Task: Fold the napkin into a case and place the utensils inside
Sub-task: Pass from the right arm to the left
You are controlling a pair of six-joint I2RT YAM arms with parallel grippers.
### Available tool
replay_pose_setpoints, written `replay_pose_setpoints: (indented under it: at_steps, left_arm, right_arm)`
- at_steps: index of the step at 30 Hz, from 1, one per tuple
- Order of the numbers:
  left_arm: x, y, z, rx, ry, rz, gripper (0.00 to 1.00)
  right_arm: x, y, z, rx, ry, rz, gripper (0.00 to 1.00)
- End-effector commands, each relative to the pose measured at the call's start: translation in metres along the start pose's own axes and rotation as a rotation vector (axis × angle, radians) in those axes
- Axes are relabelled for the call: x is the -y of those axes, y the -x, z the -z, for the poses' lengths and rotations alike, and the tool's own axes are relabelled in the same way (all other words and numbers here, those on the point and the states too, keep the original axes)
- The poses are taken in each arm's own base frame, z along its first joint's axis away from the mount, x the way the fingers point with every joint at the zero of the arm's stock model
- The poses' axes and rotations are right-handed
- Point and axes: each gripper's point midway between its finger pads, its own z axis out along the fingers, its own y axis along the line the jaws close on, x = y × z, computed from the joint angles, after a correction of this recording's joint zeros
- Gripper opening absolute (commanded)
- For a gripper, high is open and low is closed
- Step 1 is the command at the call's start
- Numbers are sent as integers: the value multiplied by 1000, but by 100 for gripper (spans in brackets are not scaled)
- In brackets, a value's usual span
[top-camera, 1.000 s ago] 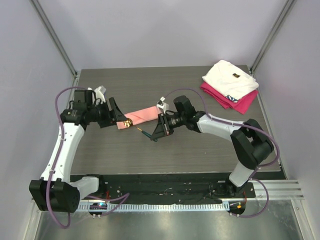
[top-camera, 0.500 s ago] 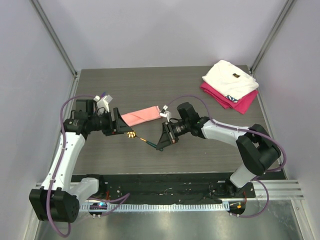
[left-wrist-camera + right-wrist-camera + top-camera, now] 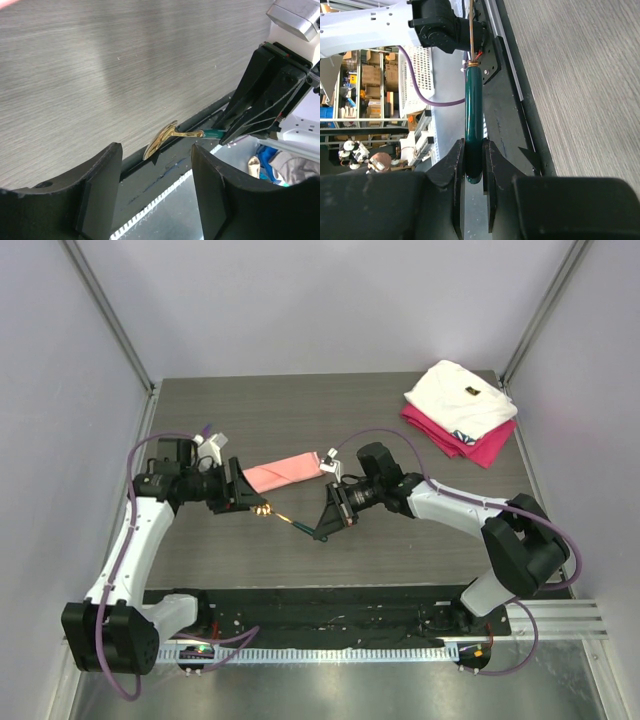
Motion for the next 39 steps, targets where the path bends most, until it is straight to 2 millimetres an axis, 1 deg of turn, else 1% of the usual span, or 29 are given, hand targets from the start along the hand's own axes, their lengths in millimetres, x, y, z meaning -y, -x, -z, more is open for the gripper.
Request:
replay_pose_setpoints:
  at_steps: [1, 2, 6, 7, 15, 18, 19, 21, 22, 24, 25, 26, 27, 28, 29, 30, 31, 32, 33, 34, 35, 36, 37, 38, 39]
  left_arm:
    - [12, -3, -2, -17, -85, 3, 59]
    - [14, -3, -3, -16, -100, 5, 55]
    - [16, -6, -4, -32, -122, 21, 49]
    - [16, -6, -4, -33, -127, 22, 45]
    - [18, -6, -3, -25, -137, 19, 39]
    - [18, -6, -4, -30, -139, 21, 34]
    - [18, -7, -4, -33, -139, 22, 29]
    - [18, -7, -4, -33, -137, 20, 23]
    - [18, -6, -3, -30, -134, 21, 17]
    - [17, -5, -3, -20, -124, 22, 11]
    - [16, -4, -3, -16, -121, 23, 4]
    - [13, -2, -3, 0, -98, 23, 0]
    - [8, 1, -3, 16, -69, 33, 0]
    - [4, 5, -2, 37, -40, 38, 0]
    - [0, 8, -1, 61, -12, 57, 0]
    - [-13, 18, 4, 126, 63, 71, 0]
    - [-19, 22, 7, 159, 92, 89, 0]
    - [-22, 28, 9, 196, 114, 108, 0]
    - [-32, 38, 16, 260, 156, 140, 0]
    - [-43, 43, 21, 303, 186, 177, 0]
    - [-48, 48, 23, 333, 197, 200, 0]
    - [-51, 55, 24, 371, 197, 229, 0]
    - [-62, 60, 28, 405, 226, 258, 0]
    - [-66, 62, 28, 421, 235, 277, 0]
    - [-71, 70, 31, 456, 244, 298, 0]
  right_arm:
    - [-18, 3, 5, 3, 55, 58, 1]
    - [-18, 3, 5, 2, 56, 55, 1]
    - [-21, 2, 5, 4, 87, 47, 1]
    - [-21, 1, 5, 2, 89, 45, 1]
    - [-18, -2, 3, -11, 85, 25, 1]
    - [-17, -1, 2, -12, 84, 21, 1]
    - [-17, 0, 2, -12, 84, 24, 1]
    - [-16, 1, 2, -12, 81, 18, 1]
    - [-16, 2, 2, -10, 79, 18, 1]
    - [-15, 4, 1, -7, 71, 18, 1]
    - [-14, 7, 1, -1, 66, 19, 4]
    - [-14, 10, 0, 4, 58, 20, 7]
    - [-10, 13, 0, 13, 39, 10, 13]
    - [-1, 20, 0, 46, -12, -1, 22]
    - [4, 29, 1, 72, -47, -6, 34]
    - [11, 36, 3, 99, -78, -28, 39]
    - [25, 48, 7, 153, -151, -73, 43]
    - [37, 58, 17, 196, -205, -106, 51]
    - [46, 66, 23, 233, -250, -122, 54]
    - [57, 74, 30, 270, -302, -139, 55]
    - [73, 88, 44, 335, -376, -157, 57]
    - [80, 95, 52, 366, -410, -167, 60]
    - [85, 101, 59, 393, -431, -172, 62]
    - [94, 110, 68, 432, -467, -187, 63]
    - [102, 118, 80, 466, -490, -200, 64]
